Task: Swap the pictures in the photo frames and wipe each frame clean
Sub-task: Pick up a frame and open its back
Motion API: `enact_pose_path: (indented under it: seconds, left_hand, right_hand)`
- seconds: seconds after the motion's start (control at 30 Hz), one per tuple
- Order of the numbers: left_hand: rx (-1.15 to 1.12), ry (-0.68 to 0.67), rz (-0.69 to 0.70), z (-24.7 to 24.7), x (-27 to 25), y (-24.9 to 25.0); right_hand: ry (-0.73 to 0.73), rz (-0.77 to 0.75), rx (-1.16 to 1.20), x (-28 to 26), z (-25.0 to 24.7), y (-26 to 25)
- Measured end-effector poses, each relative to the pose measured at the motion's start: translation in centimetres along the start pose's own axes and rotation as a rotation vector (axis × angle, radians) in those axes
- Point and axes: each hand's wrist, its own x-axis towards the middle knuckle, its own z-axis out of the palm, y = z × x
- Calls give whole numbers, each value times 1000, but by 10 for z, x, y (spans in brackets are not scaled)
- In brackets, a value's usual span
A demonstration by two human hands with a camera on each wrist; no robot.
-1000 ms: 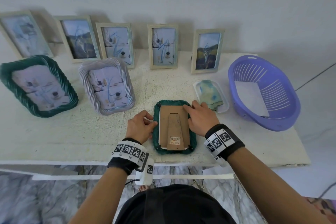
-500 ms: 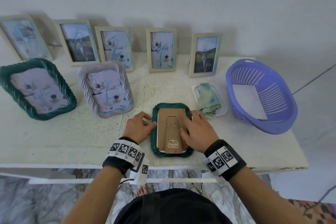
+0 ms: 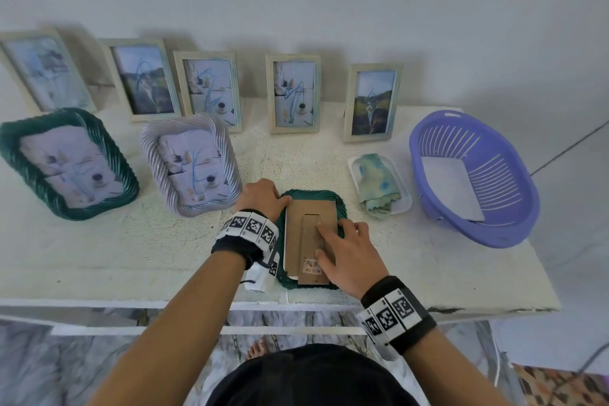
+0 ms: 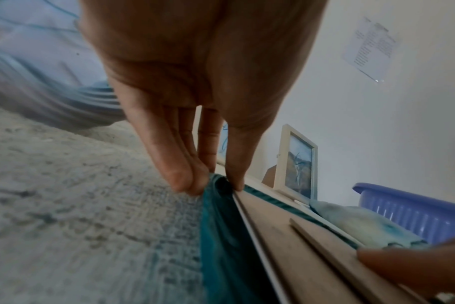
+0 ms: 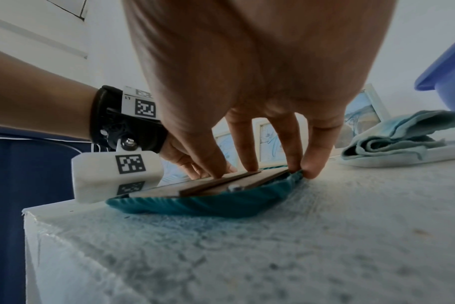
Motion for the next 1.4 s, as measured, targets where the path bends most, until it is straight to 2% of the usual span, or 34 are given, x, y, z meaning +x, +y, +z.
enact_pose_path:
  seconds: [0.37,0.53,0.67,0.77,0.9,1.03,1.13,1.4]
  left_hand:
    - [11,0,-16,-1,4,4]
    - [6,-14,34,-6,2,2]
    - [-22,-39,94,-10,-7,-5]
    - [-14,-109,171,-5,-28,-13]
    - [-9,-112,249,12,-63,-24]
    - [-4,-48,237,27,-79,-26]
    - [38,-16,229,32,-80,-26]
    - [70,11,240,32,-80,-27]
  right_hand:
    - [1,3,-66,0,-3,-2]
    - [-28,8,-56,1,-1,-1]
    - [-43,7,22,-3,-4,1]
    - [-65,6,194,-4,-9,15]
    - [-62,-69,343,-8,-15,34]
    - [-126,-169,306,-18,-13,39]
    - [-181,-190,295,-22,-10,40]
    - [-158,-231,253,-24,-2,45]
